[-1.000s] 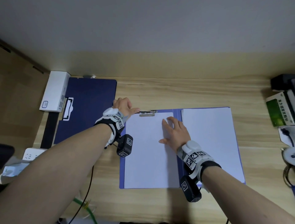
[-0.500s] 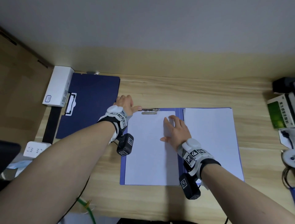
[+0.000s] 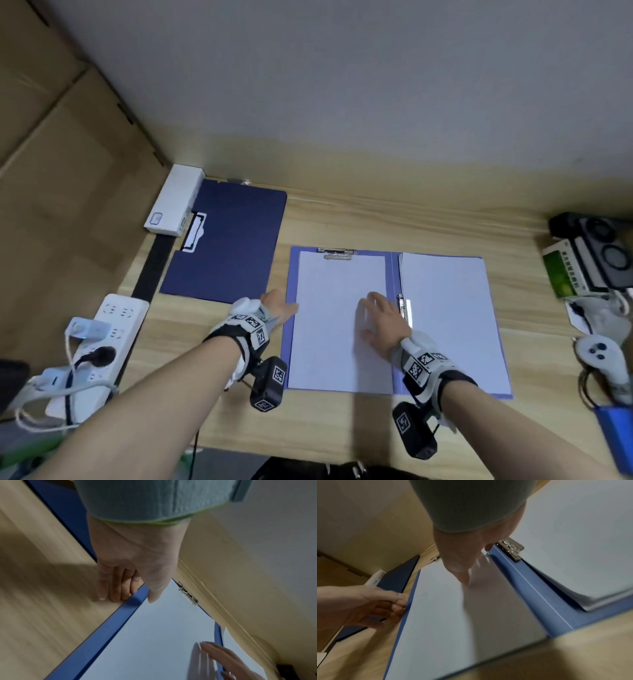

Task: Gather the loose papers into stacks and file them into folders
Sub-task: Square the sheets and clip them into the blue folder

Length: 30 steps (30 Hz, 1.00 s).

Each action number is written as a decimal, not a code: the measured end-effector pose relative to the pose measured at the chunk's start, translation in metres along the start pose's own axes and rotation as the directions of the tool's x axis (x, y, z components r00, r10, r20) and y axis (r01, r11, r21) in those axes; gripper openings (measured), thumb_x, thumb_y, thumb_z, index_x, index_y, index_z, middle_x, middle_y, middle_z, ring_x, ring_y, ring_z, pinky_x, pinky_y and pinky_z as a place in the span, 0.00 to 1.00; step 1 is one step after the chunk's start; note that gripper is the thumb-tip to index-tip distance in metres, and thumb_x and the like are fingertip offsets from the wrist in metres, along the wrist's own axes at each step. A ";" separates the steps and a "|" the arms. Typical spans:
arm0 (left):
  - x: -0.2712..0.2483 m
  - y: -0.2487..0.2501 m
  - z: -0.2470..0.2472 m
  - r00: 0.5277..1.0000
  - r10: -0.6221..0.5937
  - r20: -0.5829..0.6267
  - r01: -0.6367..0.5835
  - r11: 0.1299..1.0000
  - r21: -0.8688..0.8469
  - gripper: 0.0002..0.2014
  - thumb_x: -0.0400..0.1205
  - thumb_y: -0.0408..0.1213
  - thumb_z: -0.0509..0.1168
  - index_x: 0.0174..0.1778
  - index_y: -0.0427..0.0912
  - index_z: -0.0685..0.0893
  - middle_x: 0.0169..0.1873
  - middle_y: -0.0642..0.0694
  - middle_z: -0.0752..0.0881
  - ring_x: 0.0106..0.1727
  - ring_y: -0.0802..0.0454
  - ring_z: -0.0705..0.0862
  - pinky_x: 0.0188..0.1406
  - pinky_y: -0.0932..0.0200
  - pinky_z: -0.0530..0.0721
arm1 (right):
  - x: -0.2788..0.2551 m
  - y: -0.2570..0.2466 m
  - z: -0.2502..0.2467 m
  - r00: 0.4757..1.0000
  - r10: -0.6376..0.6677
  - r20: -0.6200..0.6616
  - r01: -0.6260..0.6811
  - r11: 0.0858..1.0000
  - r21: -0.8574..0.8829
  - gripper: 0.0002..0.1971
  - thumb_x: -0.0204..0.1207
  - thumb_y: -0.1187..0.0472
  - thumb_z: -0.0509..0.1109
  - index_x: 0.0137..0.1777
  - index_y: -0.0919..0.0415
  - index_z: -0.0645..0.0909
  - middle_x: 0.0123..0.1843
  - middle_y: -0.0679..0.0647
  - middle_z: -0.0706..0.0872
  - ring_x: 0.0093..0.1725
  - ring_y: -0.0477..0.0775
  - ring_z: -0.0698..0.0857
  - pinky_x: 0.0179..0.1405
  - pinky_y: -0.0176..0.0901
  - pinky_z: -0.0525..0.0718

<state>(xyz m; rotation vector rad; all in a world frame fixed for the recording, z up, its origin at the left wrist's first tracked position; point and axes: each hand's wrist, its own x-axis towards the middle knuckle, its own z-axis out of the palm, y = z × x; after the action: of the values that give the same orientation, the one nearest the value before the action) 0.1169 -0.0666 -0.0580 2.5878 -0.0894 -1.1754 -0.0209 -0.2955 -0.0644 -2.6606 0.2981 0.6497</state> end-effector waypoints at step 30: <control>-0.103 0.245 0.027 0.881 0.457 -0.124 -0.422 0.638 -0.644 0.19 0.83 0.34 0.56 0.28 0.38 0.83 0.25 0.40 0.87 0.25 0.47 0.83 0.23 0.60 0.74 | -0.104 0.122 -0.144 0.966 0.253 -0.052 -0.019 0.268 0.963 0.26 0.87 0.43 0.52 0.57 0.63 0.85 0.49 0.65 0.92 0.42 0.57 0.89 0.45 0.45 0.80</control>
<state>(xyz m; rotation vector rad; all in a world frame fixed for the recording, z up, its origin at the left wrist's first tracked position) 0.0446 -0.2888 0.0713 1.7649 -0.2558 -0.8701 -0.0896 -0.4539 0.0653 -1.4488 0.7223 0.0965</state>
